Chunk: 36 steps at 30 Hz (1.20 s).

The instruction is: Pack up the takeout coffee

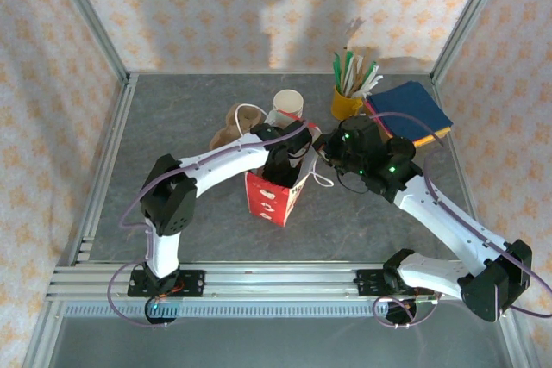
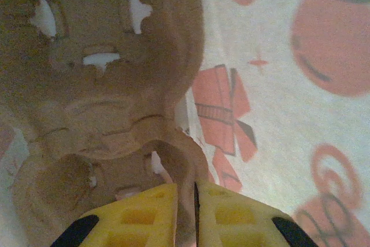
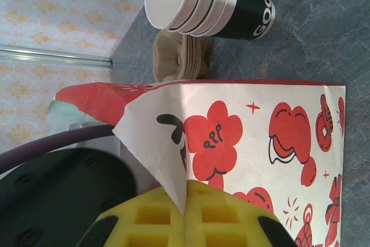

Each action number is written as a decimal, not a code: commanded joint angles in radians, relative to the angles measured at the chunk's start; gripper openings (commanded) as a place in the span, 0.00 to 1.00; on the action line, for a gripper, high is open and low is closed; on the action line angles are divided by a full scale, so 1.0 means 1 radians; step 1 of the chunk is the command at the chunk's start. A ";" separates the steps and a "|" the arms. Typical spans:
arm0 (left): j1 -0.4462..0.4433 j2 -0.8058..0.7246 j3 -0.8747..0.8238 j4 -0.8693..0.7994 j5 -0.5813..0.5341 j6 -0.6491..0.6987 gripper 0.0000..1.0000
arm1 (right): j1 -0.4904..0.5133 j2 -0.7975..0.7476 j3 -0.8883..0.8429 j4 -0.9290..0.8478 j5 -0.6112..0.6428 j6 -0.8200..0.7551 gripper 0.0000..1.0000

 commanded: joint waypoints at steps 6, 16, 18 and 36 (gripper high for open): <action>0.002 0.056 -0.019 0.021 0.019 0.023 0.18 | -0.006 -0.016 0.030 0.041 -0.009 0.005 0.00; 0.001 0.066 -0.076 0.054 0.036 0.018 0.18 | -0.006 -0.024 0.038 0.063 -0.020 0.001 0.00; 0.002 0.068 -0.081 0.059 0.036 0.018 0.18 | -0.006 -0.025 0.041 0.072 -0.027 0.001 0.00; 0.014 0.079 -0.081 0.070 0.029 0.008 0.18 | -0.006 -0.040 0.074 0.076 -0.064 -0.024 0.00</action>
